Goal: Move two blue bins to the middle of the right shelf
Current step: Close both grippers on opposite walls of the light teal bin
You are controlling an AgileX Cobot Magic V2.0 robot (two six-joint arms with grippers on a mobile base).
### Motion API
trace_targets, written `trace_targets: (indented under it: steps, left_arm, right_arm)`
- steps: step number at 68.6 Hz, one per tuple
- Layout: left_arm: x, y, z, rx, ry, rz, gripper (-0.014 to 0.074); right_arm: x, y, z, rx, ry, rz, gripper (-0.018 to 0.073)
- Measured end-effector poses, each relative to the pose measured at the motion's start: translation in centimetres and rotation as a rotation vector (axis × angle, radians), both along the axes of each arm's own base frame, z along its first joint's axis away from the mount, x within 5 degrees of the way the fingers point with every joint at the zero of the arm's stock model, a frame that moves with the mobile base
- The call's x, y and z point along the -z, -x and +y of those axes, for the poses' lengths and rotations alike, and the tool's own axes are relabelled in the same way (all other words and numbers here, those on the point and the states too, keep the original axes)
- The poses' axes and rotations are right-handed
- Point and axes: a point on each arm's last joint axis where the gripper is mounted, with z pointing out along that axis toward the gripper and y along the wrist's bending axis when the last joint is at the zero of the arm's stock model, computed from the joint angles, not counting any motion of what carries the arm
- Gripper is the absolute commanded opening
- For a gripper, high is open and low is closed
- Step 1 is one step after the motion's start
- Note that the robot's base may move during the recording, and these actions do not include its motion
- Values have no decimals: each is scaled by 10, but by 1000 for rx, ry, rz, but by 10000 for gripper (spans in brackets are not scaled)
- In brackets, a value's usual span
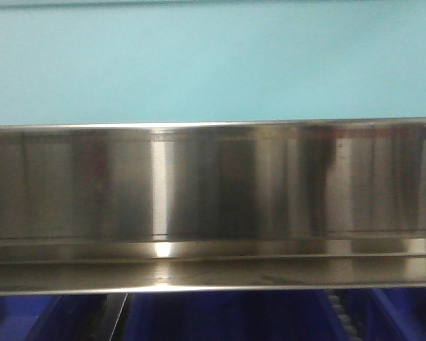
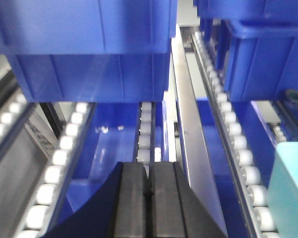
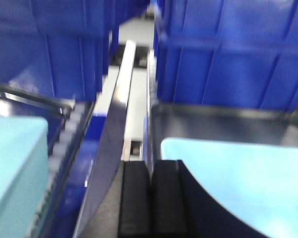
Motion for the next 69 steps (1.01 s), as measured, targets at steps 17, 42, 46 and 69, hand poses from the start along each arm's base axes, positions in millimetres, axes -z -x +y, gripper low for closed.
trace_targets:
  steps: [17, 42, 46, 69]
  left_arm:
    - [28, -37, -1, 7, 35, 107, -111]
    - [11, -63, -53, 138, 29, 235, -111]
    - [8, -67, -62, 116, 26, 257, -111]
    - [15, -83, -108, 31, 88, 425, -111]
  right_arm:
    - [13, -29, 4, -3, -33, 77, -163]
    - [-12, -70, 20, -28, -102, 365, -162]
    - [-13, -78, 26, -10, -119, 401, -162]
    - [-5, -86, 84, -14, -101, 575, -162]
